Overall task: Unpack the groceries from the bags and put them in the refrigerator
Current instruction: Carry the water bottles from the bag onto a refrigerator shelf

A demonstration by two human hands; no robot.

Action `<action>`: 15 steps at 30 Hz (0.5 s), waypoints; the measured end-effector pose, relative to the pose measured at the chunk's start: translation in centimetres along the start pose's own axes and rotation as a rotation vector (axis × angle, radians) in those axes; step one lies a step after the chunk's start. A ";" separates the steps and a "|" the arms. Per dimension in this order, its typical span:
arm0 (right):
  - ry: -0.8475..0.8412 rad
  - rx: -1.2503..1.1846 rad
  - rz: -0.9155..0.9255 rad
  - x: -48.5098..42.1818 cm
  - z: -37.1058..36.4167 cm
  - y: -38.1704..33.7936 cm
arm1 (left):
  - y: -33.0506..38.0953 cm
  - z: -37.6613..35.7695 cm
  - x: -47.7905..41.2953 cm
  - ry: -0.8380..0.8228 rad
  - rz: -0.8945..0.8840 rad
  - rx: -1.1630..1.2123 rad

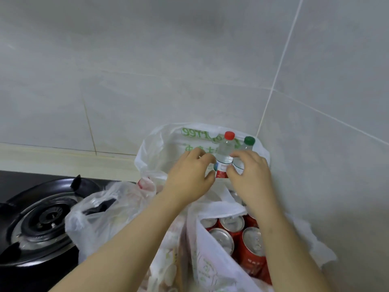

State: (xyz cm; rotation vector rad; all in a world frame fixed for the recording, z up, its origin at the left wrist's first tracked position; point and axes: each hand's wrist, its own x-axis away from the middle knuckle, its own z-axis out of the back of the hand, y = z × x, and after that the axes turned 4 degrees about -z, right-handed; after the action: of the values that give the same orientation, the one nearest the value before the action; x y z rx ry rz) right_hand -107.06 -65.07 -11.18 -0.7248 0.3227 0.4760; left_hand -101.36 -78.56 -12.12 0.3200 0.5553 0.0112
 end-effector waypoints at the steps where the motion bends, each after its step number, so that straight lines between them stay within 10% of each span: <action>1: -0.021 0.003 -0.016 -1.3 -0.2 0.4 | -0.1 -0.4 -1.4 -0.006 -0.002 0.006; 15: -0.142 0.069 -0.260 -12.7 -3.7 5.1 | -1.7 -7.5 -14.9 -0.137 -0.047 -0.155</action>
State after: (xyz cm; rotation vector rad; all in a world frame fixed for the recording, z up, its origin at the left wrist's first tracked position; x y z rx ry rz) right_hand -120.94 -68.15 -11.07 -0.6514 0.1080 0.2665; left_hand -118.03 -79.43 -10.97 0.1556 0.4232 -0.0125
